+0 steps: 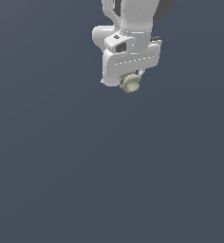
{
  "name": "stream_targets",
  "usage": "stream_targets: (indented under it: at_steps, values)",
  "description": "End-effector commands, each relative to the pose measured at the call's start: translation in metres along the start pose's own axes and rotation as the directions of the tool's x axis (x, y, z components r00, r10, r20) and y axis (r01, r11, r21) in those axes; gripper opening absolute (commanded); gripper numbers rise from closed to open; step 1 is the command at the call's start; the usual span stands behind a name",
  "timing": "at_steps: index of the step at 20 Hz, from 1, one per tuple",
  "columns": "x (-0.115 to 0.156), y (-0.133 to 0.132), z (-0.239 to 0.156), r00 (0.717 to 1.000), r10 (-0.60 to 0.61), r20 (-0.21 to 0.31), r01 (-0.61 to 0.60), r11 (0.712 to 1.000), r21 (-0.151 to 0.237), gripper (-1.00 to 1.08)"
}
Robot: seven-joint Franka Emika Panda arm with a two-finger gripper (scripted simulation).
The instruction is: Pick up the object and move it to a goal position.
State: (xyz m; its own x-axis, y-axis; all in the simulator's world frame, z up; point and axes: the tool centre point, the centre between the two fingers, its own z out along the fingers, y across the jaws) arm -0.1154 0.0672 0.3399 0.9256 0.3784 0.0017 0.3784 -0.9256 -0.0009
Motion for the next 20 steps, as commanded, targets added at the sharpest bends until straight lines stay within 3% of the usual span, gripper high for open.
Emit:
stream_targets:
  at_steps: [1, 11, 20]
  values:
    - [-0.007, 0.000, -0.024, 1.000, 0.000, 0.001, 0.000, 1.000, 0.001, -1.00]
    - [-0.023, 0.003, -0.089, 1.000, 0.001, 0.001, -0.001, 1.000, 0.000, -1.00]
    - [-0.026, 0.004, -0.104, 1.000, 0.001, 0.002, -0.001, 1.000, -0.001, -1.00]
